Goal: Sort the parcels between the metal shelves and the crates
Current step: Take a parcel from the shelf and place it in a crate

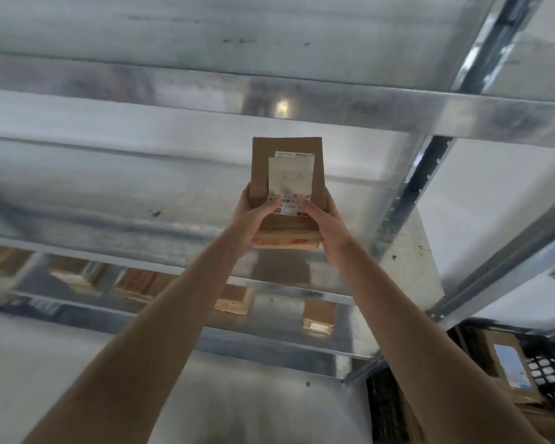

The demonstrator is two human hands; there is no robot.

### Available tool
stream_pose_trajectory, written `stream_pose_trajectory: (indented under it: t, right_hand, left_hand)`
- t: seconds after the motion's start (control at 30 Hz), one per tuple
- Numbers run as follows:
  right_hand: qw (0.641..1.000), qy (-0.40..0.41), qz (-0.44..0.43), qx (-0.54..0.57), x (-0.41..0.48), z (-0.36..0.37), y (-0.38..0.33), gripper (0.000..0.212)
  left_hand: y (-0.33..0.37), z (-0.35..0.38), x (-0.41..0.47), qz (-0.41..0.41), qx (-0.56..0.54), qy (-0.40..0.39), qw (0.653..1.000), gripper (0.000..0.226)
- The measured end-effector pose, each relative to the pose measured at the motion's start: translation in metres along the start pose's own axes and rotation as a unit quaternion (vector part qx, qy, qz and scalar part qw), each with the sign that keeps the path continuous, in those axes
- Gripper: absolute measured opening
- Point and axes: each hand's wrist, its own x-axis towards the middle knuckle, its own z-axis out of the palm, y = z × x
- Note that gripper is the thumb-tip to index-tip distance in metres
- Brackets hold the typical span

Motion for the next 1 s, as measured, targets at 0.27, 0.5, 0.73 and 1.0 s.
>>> stream_pose_trajectory:
  t: [0.27, 0.5, 0.73, 1.0]
  right_hand:
    - [0.987, -0.156, 0.024, -0.002, 0.016, 0.202, 0.017, 0.046]
    - [0.948, -0.315, 0.041, -0.015, -0.001, 0.426, 0.052, 0.038]
    - [0.905, -0.418, 0.056, -0.043, -0.014, 0.629, 0.092, 0.046]
    - [0.867, -0.492, 0.068, -0.051, 0.027, 0.832, 0.132, 0.030]
  left_hand:
    - [0.015, -0.202, -0.051, 0.020, -0.043, 0.118, 0.992, 0.053]
    - [0.026, -0.405, -0.141, 0.043, -0.095, 0.271, 0.957, 0.052]
    - [0.026, -0.578, -0.217, 0.081, -0.102, 0.388, 0.912, 0.044]
    - [0.043, -0.758, -0.221, 0.064, -0.112, 0.483, 0.866, 0.034]
